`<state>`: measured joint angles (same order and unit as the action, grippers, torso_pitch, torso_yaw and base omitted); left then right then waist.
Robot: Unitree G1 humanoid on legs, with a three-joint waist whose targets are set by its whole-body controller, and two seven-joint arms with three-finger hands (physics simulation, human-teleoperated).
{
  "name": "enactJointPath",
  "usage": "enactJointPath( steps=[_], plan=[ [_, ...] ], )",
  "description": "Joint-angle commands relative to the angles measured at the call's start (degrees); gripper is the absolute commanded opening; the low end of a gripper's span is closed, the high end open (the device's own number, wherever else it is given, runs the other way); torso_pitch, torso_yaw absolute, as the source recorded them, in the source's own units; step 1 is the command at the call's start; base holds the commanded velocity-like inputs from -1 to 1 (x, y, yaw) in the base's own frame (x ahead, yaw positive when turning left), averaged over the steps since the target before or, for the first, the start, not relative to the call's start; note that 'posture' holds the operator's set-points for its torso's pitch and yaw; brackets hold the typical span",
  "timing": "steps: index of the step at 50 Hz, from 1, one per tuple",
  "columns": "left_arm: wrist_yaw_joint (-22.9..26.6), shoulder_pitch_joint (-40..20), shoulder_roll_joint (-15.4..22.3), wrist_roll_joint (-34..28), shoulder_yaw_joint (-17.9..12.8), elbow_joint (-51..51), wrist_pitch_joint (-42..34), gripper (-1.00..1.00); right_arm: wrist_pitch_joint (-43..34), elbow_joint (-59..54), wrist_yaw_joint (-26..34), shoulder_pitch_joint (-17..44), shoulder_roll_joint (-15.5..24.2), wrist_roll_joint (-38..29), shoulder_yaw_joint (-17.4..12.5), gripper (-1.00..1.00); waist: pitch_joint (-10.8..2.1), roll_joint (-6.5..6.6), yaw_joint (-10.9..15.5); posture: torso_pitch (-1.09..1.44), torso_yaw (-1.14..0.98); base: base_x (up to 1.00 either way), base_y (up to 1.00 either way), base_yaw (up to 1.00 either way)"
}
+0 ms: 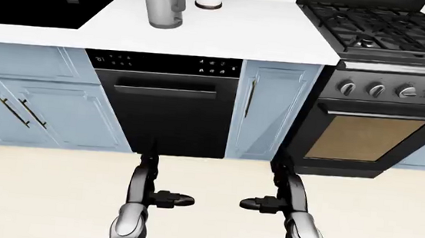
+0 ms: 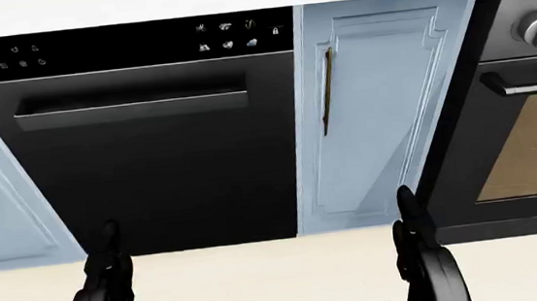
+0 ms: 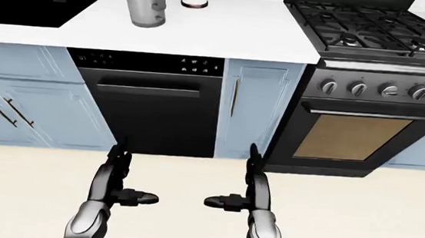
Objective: Close the lid of the electric kettle.
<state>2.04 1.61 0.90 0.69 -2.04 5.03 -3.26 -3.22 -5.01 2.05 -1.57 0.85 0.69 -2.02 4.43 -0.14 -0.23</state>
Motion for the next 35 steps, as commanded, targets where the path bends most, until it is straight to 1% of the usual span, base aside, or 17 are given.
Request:
enactJointPath(
  steps=[1, 3, 4, 5, 7, 8, 15, 19, 21, 23, 24, 25, 26, 29, 30, 33, 35],
  plan=[
    [-0.86, -1.28, 0.09, -1.45, 0.47, -4.35, 4.82, 1.00, 3.42, 6.28, 0.55, 1.00, 0.23, 0.70, -0.09, 1.00, -0.05, -0.45, -0.12, 0.00, 0.00, 0.00, 0.00, 0.00],
    [-1.20, -1.73, 0.07, -0.63, -0.32, -3.99, 4.84, 1.00, 3.34, 5.76, 0.22, 1.28, 0.11, 0.77, -0.23, 1.00, -3.49, -0.10, 0.38, 0.00, 0.00, 0.00, 0.00, 0.00],
    [-1.04, -2.16, 0.15, -0.56, -0.36, -2.27, 5.90, 1.00, 3.33, 5.56, 0.27, 1.34, 0.12, 0.73, -0.14, 1.00, -2.96, -0.12, 0.39, 0.00, 0.00, 0.00, 0.00, 0.00],
    [-0.78, -2.31, 0.12, -0.37, -0.20, -1.79, 5.93, 1.00, 3.45, 5.52, 0.13, 1.24, 0.12, 0.18, 0.15, 1.00, -0.94, -0.38, 0.33, 0.00, 0.00, 0.00, 0.00, 0.00],
    [-0.61, -2.06, 0.12, -0.70, 0.20, -2.06, 5.84, 1.00, 3.51, 5.28, -0.12, 1.38, 0.15, -0.10, 0.08, 1.00, -3.99, -0.43, 0.38, 0.00, 0.00, 0.00, 0.00, 0.00],
    [-0.53, -2.07, 0.19, -0.87, 0.26, -1.97, 5.87, 1.00, 3.57, 4.95, -0.24, 1.50, 0.17, -0.32, 0.09, 1.00, -4.30, -0.42, 0.39, 0.00, 0.00, 0.00, 0.00, 0.00],
    [-0.98, -1.57, 0.13, -1.81, 0.44, -2.73, 5.83, 1.00, 2.80, 4.14, -1.47, 1.97, 0.09, -1.89, 0.31, 1.00, -4.58, -0.31, 0.42, 0.00, 0.00, 0.00, 0.00, 0.00],
    [-0.97, -1.95, 0.47, -0.78, -0.74, -3.54, 5.09, 1.00, 1.47, 4.01, -2.32, 2.72, 0.20, -2.57, 0.09, 1.00, -4.88, -0.23, 0.45, 0.00, 0.00, 0.00, 0.00, 0.00],
    [-2.27, 0.15, 0.78, -5.49, 0.86, -9.37, 4.14, 1.00, -0.49, 6.96, -0.51, 2.32, -0.07, -1.06, 0.79, 1.00, -5.14, -0.16, 0.39, 0.00, 0.00, 0.00, 0.00, 0.00],
    [-1.09, 1.64, -0.09, -3.35, 0.57, -20.62, -3.12, 1.00, -2.63, 11.94, -1.46, 1.99, -0.22, -0.93, 0.63, 1.00, -5.38, -0.15, 0.27, 0.00, 0.00, 0.00, 0.00, 0.00],
    [-0.71, 1.38, -0.03, -3.60, 1.04, -24.95, -6.14, 1.00, -4.58, 15.56, -1.63, 2.10, 0.17, -1.66, 0.74, 1.00, -5.36, -0.18, 0.25, 0.00, 0.00, 0.00, 0.00, 0.00],
    [-0.78, 0.74, -0.20, -3.49, 1.05, -26.04, -7.59, 1.00, -9.06, 18.77, -0.44, 2.43, -0.47, 1.99, 0.02, 1.00, -5.29, -0.21, 0.29, 0.00, 0.00, 0.00, 0.00, 0.00],
    [-0.66, -0.16, -0.18, -3.37, 1.10, -27.91, -9.81, 1.00, -12.47, 23.46, -0.75, 3.16, 0.31, 2.05, -0.50, 1.00, -5.24, -0.24, 0.41, 0.00, 0.00, 0.00, 0.00, 0.00],
    [-0.38, -3.06, 0.09, -1.17, -0.22, -35.62, -16.55, 1.00, -21.50, 33.27, -1.37, 4.51, 0.50, 3.87, -1.31, 1.00, -5.16, -0.27, 0.71, 0.00, 0.00, 0.00, 0.00, 0.00],
    [-0.73, -6.37, 0.49, -0.51, -0.94, -37.96, -20.50, 1.00, -26.90, 37.11, -2.18, 6.45, 0.49, 5.24, -1.88, 1.00, -5.21, -0.22, 0.70, 0.00, 0.00, 0.00, 0.00, 0.00],
    [-1.84, -13.08, 1.83, 0.25, -1.89, -42.44, -28.28, 1.00, -35.35, 42.72, -3.25, 12.37, 1.90, 6.08, -2.60, 1.00, -5.33, -0.25, 0.74, 0.00, 0.00, 0.00, 0.00, 0.00],
    [-2.26, -18.53, 3.46, 0.20, -2.47, -44.99, -35.23, 1.00, -42.49, 44.16, -5.29, 19.93, 3.01, 7.63, -4.51, 1.00, -5.17, -0.28, 0.62, 0.00, 0.00, 0.00, 0.00, 0.00]
  ],
)
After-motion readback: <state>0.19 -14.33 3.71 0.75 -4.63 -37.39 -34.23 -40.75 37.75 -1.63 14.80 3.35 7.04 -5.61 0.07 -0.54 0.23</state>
